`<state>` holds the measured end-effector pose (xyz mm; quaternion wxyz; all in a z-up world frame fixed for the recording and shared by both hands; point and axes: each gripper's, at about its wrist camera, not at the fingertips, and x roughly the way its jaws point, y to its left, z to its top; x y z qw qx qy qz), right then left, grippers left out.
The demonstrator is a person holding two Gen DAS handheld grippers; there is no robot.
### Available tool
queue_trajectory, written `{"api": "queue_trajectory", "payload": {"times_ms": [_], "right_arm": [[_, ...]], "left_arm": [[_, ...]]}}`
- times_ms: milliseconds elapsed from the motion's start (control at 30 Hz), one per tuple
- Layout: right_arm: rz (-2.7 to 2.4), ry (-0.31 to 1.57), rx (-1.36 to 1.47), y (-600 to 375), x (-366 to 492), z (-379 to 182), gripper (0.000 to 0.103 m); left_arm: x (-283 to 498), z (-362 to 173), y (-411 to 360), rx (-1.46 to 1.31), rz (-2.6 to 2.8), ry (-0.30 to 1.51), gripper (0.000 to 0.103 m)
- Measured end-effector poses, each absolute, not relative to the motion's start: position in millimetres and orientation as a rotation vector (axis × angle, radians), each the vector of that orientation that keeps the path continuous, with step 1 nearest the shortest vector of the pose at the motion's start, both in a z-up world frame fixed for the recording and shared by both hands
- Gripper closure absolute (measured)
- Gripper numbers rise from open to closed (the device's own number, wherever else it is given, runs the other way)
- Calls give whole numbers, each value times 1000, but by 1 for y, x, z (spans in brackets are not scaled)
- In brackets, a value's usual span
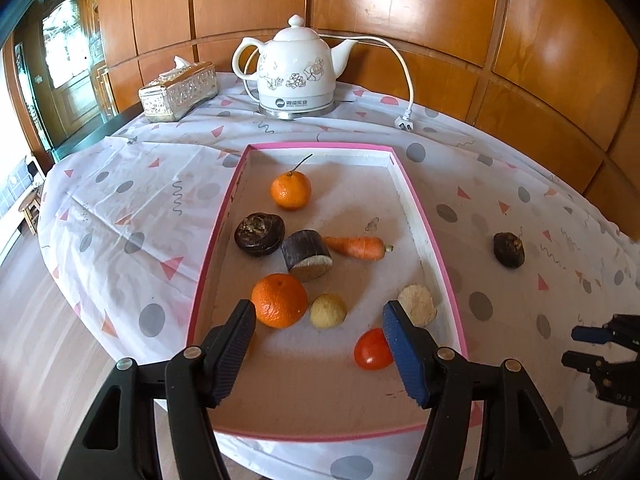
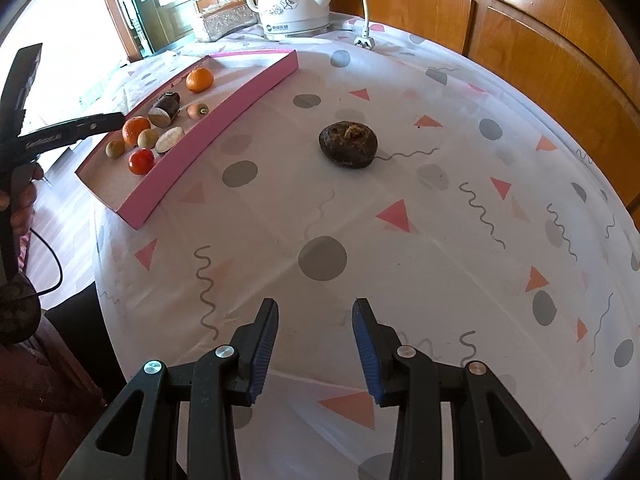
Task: Organize fruits
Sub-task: 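Reach the right gripper to the dark round fruit and grasp it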
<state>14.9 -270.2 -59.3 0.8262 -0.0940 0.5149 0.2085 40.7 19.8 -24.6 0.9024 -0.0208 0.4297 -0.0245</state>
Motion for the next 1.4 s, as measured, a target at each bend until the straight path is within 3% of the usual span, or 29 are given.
{"api": "queue_trajectory", "payload": {"times_ms": [1400], "right_arm": [[275, 1075, -144, -237, 76, -57, 60]], "left_arm": [[22, -27, 48, -139, -49, 875, 37]]}}
